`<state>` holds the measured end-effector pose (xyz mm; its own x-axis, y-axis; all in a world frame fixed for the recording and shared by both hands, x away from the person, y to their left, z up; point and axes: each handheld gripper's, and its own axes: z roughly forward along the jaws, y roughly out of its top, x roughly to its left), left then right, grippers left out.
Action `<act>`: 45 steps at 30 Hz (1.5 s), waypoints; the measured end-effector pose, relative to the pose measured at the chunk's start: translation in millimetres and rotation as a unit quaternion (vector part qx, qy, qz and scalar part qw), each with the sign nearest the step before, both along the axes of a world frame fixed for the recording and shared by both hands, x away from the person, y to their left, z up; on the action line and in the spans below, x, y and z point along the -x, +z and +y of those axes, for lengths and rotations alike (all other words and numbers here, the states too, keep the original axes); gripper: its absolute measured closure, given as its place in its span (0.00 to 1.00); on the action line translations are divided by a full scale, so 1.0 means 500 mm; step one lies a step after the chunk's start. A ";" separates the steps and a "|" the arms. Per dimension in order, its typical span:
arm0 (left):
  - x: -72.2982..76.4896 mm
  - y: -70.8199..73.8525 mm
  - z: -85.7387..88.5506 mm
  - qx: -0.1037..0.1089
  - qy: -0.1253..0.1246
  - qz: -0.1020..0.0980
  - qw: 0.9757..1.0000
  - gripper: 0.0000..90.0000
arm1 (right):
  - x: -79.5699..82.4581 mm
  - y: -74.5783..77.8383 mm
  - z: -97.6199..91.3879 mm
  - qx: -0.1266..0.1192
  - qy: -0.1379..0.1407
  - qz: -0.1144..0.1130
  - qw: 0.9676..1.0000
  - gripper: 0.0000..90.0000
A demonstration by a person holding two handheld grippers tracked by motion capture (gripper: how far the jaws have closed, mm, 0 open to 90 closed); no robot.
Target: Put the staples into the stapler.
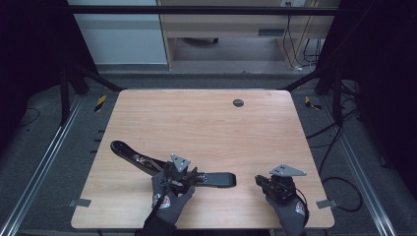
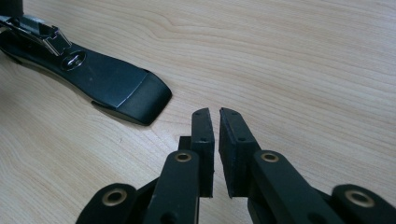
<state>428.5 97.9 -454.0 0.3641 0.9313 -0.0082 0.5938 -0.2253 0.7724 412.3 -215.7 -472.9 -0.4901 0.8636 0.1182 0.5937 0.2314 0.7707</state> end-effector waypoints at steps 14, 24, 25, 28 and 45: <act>-0.006 -0.029 0.005 -0.003 0.005 -0.005 1.000 0.58 | 0.000 0.000 0.000 0.000 0.000 0.000 1.000 0.94; -0.002 -0.018 0.006 -0.004 0.004 -0.003 1.000 0.68 | 0.001 0.001 0.000 -0.001 -0.001 -0.001 1.000 0.94; -0.002 -0.018 0.006 -0.004 0.004 -0.003 1.000 0.78 | 0.001 0.001 0.000 -0.001 -0.001 -0.001 1.000 0.94; 0.007 0.011 0.009 -0.006 -0.003 -0.012 1.000 0.81 | 0.000 0.000 0.000 0.000 0.000 0.000 1.000 0.94; 0.032 0.048 0.051 0.024 -0.064 -0.022 0.997 0.75 | 0.002 0.000 0.000 -0.001 -0.005 -0.001 1.000 0.92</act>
